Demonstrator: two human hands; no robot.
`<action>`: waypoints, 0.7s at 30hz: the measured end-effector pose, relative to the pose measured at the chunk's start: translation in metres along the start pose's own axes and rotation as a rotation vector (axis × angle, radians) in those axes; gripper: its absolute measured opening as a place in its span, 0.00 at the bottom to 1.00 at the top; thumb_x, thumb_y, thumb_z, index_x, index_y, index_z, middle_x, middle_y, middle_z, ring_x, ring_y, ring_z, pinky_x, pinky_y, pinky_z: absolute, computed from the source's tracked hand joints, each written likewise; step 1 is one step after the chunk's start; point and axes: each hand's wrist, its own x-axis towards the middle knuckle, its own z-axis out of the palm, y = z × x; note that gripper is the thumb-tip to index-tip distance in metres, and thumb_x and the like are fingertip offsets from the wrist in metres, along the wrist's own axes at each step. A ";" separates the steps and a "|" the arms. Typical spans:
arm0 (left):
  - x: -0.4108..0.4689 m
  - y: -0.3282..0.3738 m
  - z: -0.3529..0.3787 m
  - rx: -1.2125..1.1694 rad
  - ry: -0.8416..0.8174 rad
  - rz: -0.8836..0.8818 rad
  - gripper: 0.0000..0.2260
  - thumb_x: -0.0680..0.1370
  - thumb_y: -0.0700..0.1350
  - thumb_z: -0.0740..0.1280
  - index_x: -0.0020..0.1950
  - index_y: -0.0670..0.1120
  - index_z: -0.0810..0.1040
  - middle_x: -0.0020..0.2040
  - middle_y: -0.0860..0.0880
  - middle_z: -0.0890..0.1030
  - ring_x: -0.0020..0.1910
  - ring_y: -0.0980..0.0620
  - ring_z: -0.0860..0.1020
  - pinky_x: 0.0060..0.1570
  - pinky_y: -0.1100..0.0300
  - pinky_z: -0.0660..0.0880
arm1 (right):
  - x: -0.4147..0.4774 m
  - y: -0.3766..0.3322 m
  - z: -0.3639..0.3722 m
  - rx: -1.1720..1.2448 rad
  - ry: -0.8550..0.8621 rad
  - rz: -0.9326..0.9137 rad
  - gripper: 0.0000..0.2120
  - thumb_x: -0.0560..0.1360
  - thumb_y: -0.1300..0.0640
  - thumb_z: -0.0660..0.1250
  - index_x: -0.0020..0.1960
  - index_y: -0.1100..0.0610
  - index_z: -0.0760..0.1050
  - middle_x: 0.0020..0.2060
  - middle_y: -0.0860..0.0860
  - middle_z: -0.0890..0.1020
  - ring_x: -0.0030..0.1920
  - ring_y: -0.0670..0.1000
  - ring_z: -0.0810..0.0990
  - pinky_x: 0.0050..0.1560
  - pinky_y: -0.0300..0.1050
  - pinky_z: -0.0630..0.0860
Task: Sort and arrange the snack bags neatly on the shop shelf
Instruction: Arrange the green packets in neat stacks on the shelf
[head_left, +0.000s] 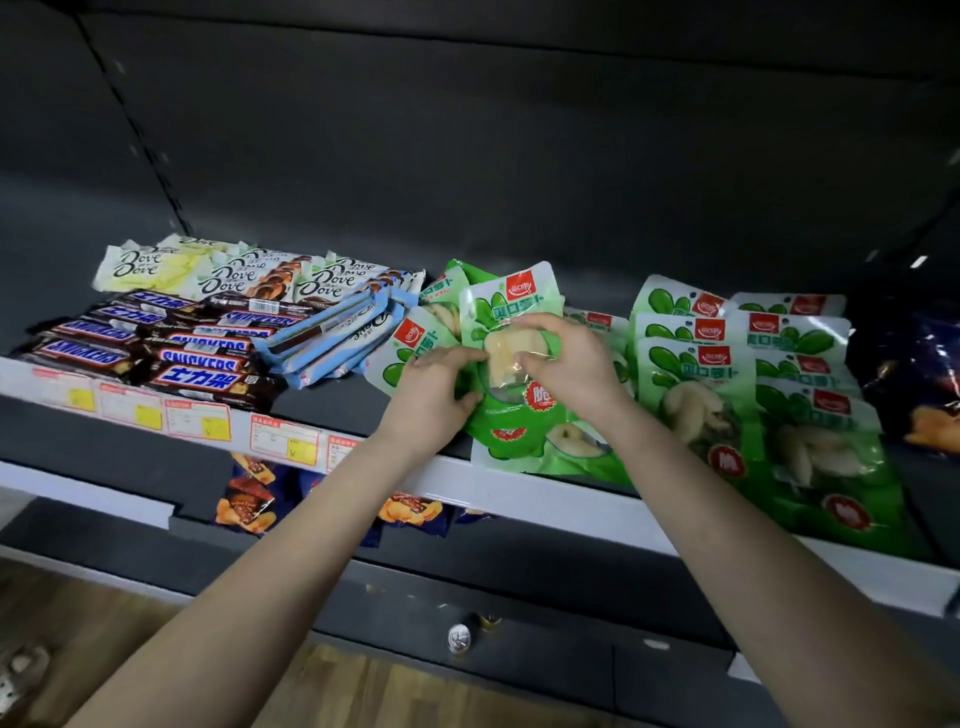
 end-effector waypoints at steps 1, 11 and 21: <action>-0.001 0.000 0.000 0.007 0.003 0.016 0.21 0.74 0.39 0.70 0.66 0.47 0.73 0.62 0.46 0.76 0.64 0.45 0.71 0.66 0.51 0.64 | -0.005 -0.001 0.001 0.001 0.013 -0.023 0.20 0.71 0.64 0.70 0.60 0.48 0.78 0.53 0.49 0.76 0.47 0.45 0.75 0.40 0.20 0.64; -0.001 0.032 0.005 -0.158 0.134 0.161 0.25 0.76 0.44 0.68 0.71 0.45 0.65 0.68 0.46 0.71 0.66 0.47 0.70 0.66 0.56 0.64 | -0.041 0.001 -0.038 -0.005 0.242 -0.070 0.21 0.74 0.64 0.69 0.65 0.55 0.74 0.61 0.57 0.71 0.59 0.46 0.70 0.62 0.26 0.61; -0.010 0.091 0.039 -0.090 -0.031 0.278 0.31 0.73 0.47 0.71 0.73 0.47 0.62 0.66 0.43 0.74 0.65 0.44 0.71 0.69 0.49 0.62 | -0.084 0.042 -0.096 0.103 0.225 0.002 0.20 0.72 0.61 0.71 0.62 0.47 0.76 0.59 0.40 0.70 0.59 0.30 0.66 0.60 0.21 0.62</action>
